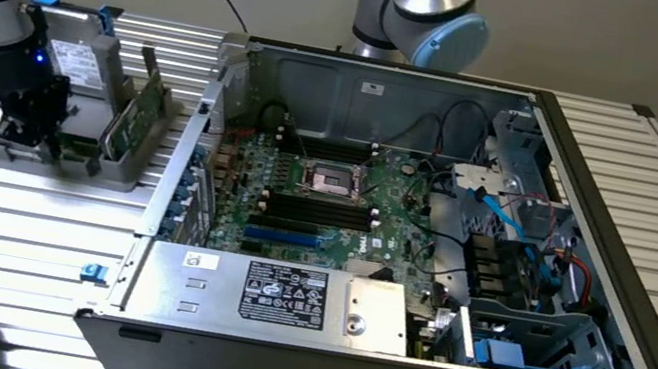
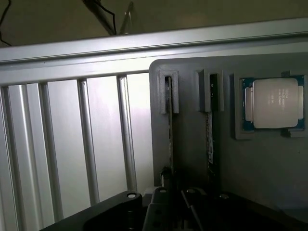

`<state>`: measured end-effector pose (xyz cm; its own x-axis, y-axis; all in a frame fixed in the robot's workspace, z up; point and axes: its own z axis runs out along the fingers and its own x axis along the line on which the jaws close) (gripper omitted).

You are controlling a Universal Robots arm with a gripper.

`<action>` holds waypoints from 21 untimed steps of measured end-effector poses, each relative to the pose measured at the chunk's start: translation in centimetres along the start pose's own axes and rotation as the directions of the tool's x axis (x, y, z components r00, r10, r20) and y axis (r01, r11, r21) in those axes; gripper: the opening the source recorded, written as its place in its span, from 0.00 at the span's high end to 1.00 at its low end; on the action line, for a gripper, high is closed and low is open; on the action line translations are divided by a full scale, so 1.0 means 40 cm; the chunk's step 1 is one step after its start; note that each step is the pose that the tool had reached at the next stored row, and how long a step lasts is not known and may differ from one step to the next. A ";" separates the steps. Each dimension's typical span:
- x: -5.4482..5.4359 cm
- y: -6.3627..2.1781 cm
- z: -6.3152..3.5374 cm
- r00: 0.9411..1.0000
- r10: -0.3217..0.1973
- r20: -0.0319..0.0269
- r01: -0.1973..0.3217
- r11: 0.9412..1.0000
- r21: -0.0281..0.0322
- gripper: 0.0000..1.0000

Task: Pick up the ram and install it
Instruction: 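Pick up the ram and move it above insertion slot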

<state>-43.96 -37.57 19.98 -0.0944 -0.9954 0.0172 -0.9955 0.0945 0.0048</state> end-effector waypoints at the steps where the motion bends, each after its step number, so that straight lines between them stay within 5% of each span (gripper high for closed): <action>1: 0.000 0.000 -0.002 1.000 0.000 0.000 0.000 1.000 0.001 0.87; 8: 0.001 0.002 -0.058 1.000 -0.006 0.001 0.006 1.000 0.003 0.87; 21: 0.004 0.004 -0.205 1.000 -0.021 0.001 0.021 1.000 0.004 0.87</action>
<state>-44.08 -37.58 28.19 -0.0736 -0.9972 0.0164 -0.9973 0.0737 0.0013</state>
